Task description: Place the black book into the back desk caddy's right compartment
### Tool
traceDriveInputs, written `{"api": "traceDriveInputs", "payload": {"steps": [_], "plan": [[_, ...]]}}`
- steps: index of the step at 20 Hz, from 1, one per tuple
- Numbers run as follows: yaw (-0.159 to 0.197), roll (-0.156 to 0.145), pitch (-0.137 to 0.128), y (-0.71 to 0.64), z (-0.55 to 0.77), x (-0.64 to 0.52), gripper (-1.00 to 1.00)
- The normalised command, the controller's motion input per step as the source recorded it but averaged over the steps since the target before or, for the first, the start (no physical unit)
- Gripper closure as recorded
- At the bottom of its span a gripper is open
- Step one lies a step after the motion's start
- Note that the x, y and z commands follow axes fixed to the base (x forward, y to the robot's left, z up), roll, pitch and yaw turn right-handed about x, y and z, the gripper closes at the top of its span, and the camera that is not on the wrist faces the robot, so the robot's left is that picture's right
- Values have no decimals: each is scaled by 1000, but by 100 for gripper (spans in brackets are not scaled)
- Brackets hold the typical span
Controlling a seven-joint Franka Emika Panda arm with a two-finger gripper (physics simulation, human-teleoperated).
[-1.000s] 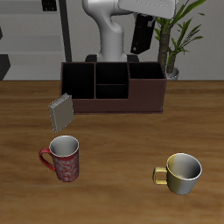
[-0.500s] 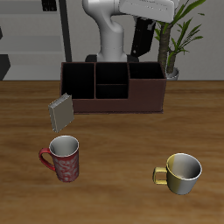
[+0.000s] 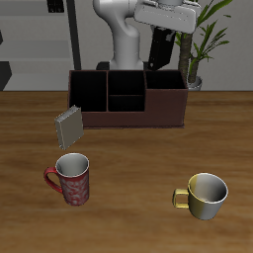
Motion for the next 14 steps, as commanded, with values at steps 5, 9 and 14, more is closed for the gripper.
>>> {"api": "traceDriveInputs", "payload": {"steps": [5,9,14], "plan": [[-18,33,23,110,-137,40,100],[-13,34,17,118,-133,15,100],[7,32,29,116,-205,107,100]]}}
